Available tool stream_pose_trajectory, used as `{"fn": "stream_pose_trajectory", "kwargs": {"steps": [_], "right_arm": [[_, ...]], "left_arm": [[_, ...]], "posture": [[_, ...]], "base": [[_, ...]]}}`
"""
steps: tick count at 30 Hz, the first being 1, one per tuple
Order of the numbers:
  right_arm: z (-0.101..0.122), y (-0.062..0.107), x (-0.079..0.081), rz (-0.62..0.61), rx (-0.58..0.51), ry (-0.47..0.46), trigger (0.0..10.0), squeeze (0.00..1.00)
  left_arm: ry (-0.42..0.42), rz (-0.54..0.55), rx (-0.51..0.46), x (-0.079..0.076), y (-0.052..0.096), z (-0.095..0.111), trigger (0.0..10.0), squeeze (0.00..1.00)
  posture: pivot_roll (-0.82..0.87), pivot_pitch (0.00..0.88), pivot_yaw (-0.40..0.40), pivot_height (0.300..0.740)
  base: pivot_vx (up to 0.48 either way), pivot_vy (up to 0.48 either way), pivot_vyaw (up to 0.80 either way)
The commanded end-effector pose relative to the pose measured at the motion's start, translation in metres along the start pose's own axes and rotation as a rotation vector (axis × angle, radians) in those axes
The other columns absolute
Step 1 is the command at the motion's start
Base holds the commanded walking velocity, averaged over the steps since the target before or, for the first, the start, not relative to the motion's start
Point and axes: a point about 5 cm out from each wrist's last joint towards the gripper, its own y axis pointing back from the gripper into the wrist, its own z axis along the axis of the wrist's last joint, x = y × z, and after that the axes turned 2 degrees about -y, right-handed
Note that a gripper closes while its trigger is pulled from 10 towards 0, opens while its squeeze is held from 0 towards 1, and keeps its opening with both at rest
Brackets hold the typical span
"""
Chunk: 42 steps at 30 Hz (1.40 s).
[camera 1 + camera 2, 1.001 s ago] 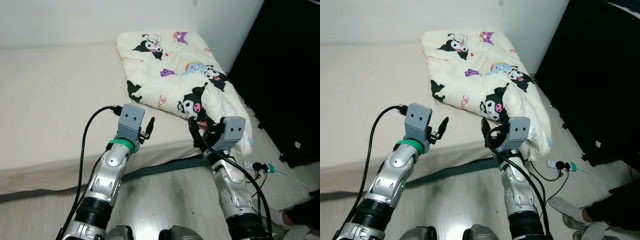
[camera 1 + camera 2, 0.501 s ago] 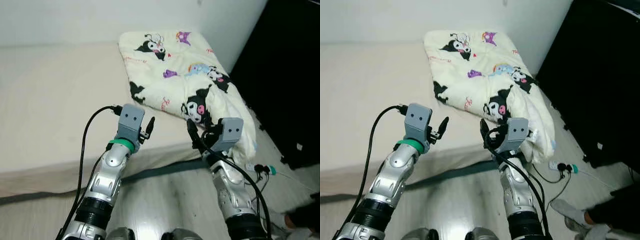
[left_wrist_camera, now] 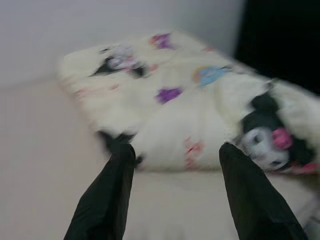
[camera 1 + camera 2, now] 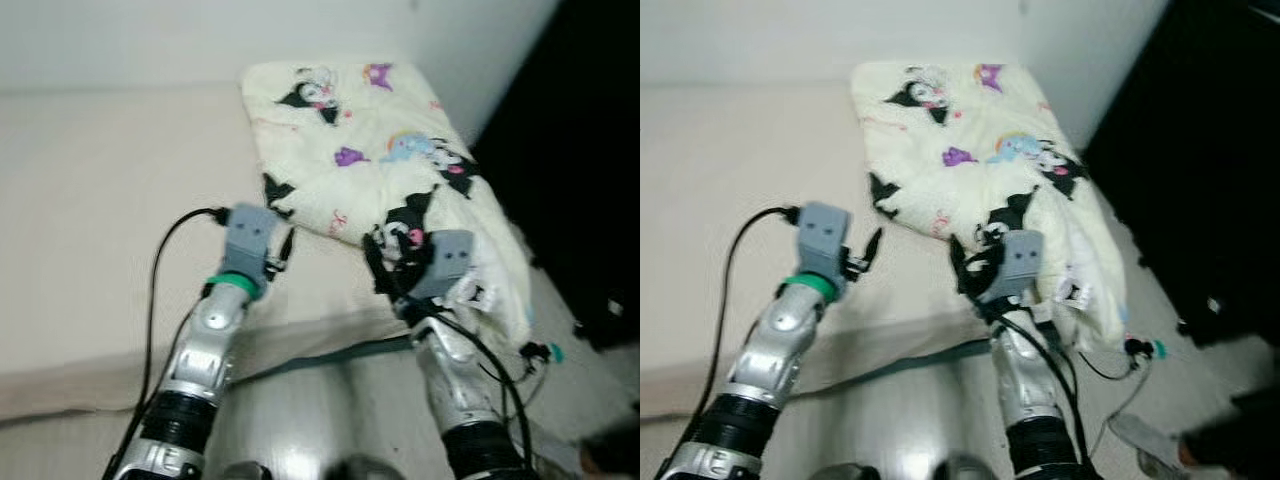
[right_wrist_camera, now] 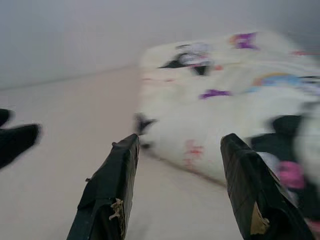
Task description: Clean up the room
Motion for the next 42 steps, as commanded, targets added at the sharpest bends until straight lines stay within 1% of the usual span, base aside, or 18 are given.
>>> {"fn": "stream_pose_trajectory", "kwargs": {"steps": [1, 8, 24, 27, 31, 42], "right_arm": [[-0.003, 0.003, -0.003, -0.018, 0.012, 0.000, 10.0, 0.00], [-0.004, 0.003, -0.004, -0.020, 0.013, 0.002, 10.0, 0.00], [-0.005, 0.002, -0.005, -0.025, 0.010, -0.002, 10.0, 0.00], [-0.005, 0.002, -0.006, -0.037, 0.013, 0.013, 10.0, 0.00], [-0.005, 0.003, -0.008, -0.053, 0.014, 0.020, 10.0, 0.00], [-0.005, 0.004, -0.016, -0.072, 0.014, 0.033, 10.0, 0.00]], "left_arm": [[0.000, -0.019, 0.012, -0.005, 0.000, -0.003, 10.0, 0.00], [0.013, -0.019, 0.010, -0.005, 0.000, -0.003, 10.0, 0.00], [0.009, -0.018, 0.007, -0.004, -0.001, -0.002, 10.0, 0.00], [0.005, -0.022, 0.008, -0.004, -0.001, -0.002, 10.0, 0.00], [0.001, -0.022, 0.011, -0.004, -0.001, -0.002, 10.0, 0.00], [-0.007, -0.022, 0.016, -0.004, 0.000, -0.004, 10.0, 0.00]], "posture": [[-0.04, 0.000, 0.022, 0.723], [-0.04, 0.000, 0.022, 0.723], [-0.04, 0.000, 0.026, 0.723], [-0.04, 0.000, 0.026, 0.723], [-0.04, 0.000, 0.025, 0.713], [-0.04, 0.000, 0.023, 0.668]], "base": [[0.319, 0.000, 0.00], [0.046, 0.000, 0.00], [0.000, 0.000, 0.00], [0.000, 0.000, 0.00], [0.000, 0.000, 0.00], [0.000, 0.000, 0.00]]}}
